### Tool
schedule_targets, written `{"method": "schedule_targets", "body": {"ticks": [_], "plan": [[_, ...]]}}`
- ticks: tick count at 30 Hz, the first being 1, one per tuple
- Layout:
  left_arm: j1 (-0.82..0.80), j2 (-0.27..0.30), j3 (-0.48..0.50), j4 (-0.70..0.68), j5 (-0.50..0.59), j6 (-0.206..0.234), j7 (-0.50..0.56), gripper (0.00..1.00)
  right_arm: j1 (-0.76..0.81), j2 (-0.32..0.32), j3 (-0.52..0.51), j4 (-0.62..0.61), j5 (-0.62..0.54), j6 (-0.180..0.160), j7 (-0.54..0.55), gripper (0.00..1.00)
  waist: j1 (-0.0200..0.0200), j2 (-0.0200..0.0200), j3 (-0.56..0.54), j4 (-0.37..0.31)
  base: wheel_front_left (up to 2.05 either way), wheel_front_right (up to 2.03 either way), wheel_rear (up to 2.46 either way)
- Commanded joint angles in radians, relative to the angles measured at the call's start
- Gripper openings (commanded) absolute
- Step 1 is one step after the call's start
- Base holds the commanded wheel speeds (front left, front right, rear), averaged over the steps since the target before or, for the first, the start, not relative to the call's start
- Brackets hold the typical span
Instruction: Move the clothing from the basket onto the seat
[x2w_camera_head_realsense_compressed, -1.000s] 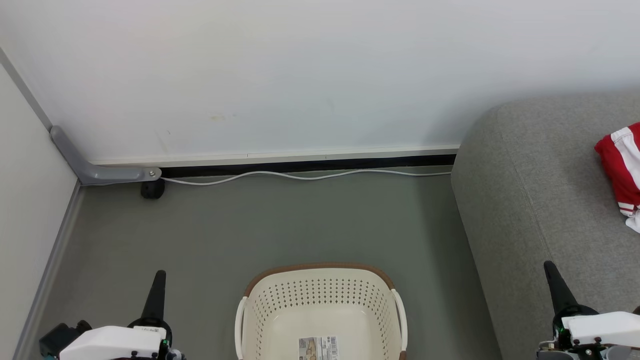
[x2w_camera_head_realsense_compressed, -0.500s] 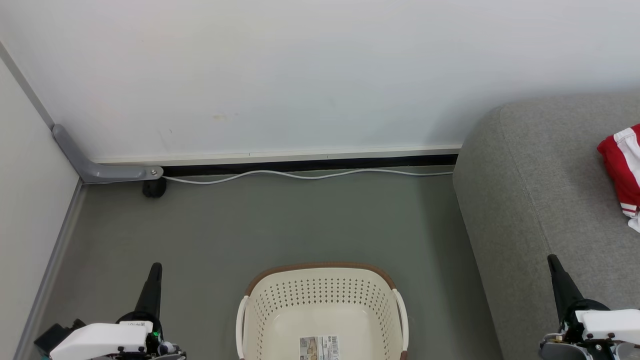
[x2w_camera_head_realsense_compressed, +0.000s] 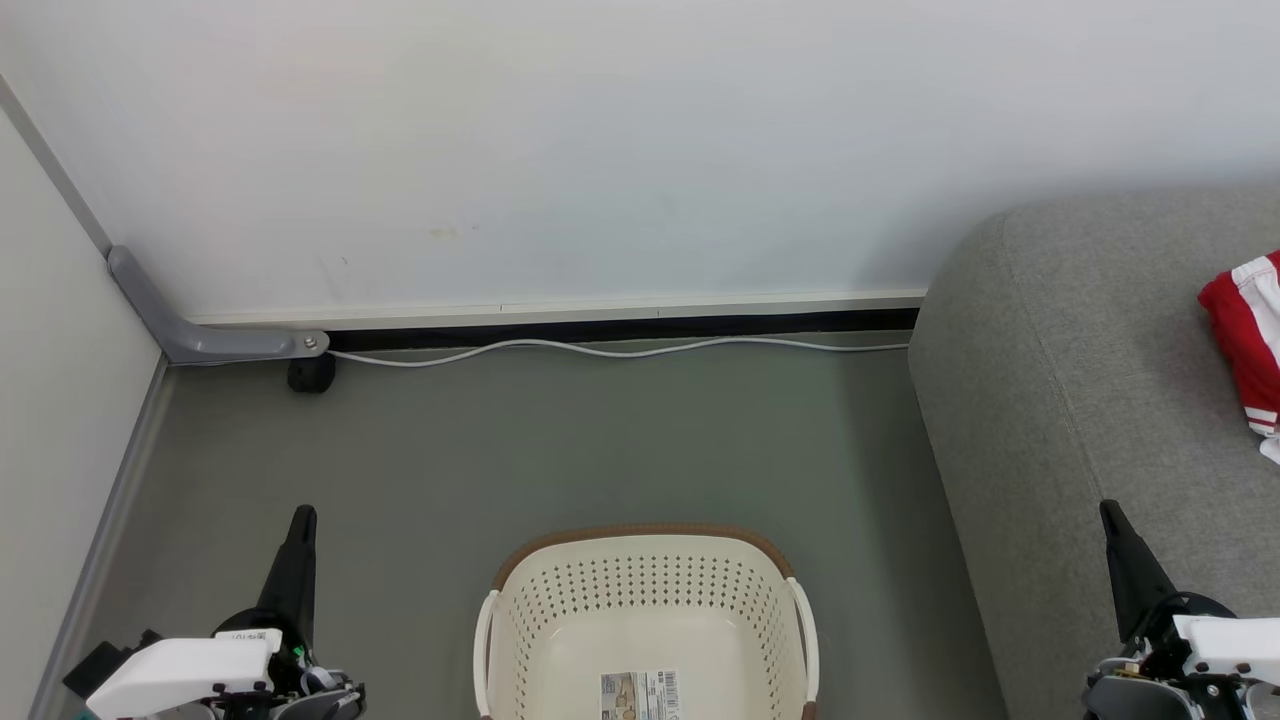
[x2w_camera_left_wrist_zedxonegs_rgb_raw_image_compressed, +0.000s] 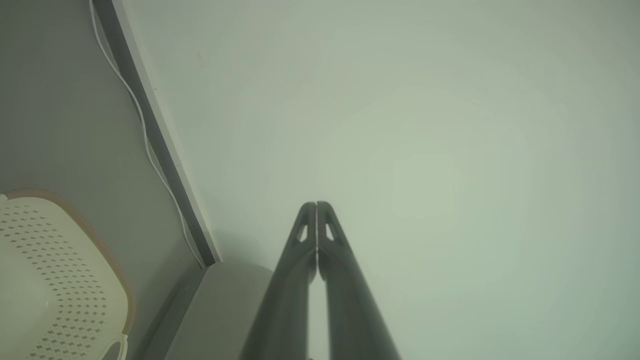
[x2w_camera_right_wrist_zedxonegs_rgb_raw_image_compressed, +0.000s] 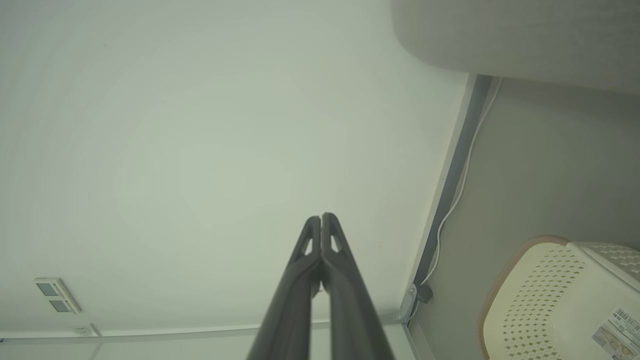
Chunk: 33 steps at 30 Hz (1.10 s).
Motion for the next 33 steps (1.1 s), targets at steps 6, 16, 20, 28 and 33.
{"method": "schedule_targets", "body": {"ticks": [6, 16, 20, 28, 33], "plan": [[-0.058, 0.018, 0.033, -0.030, -0.004, -0.008, 0.006, 0.00, -0.045, -0.010, 0.016, -0.032, 0.011, 0.002, 0.008, 0.00, -0.0001, 0.0000, 0.000, 0.000, 0.00, 0.00, 0.00], [-0.058, 0.018, 0.033, -0.030, -0.004, -0.008, 0.006, 0.00, -0.045, -0.010, 0.016, -0.032, 0.011, 0.002, 0.008, 0.00, -0.0001, 0.0000, 0.000, 0.000, 0.00, 0.00, 0.00], [-0.058, 0.018, 0.033, -0.030, -0.004, -0.008, 0.006, 0.00, -0.045, -0.010, 0.016, -0.032, 0.011, 0.002, 0.008, 0.00, -0.0001, 0.0000, 0.000, 0.000, 0.00, 0.00, 0.00], [-0.058, 0.018, 0.033, -0.030, -0.004, -0.008, 0.006, 0.00, -0.045, -0.010, 0.016, -0.032, 0.011, 0.002, 0.008, 0.00, -0.0001, 0.0000, 0.000, 0.000, 0.00, 0.00, 0.00], [-0.058, 0.018, 0.033, -0.030, -0.004, -0.008, 0.006, 0.00, -0.045, -0.010, 0.016, -0.032, 0.011, 0.002, 0.008, 0.00, -0.0001, 0.0000, 0.000, 0.000, 0.00, 0.00, 0.00]]}}
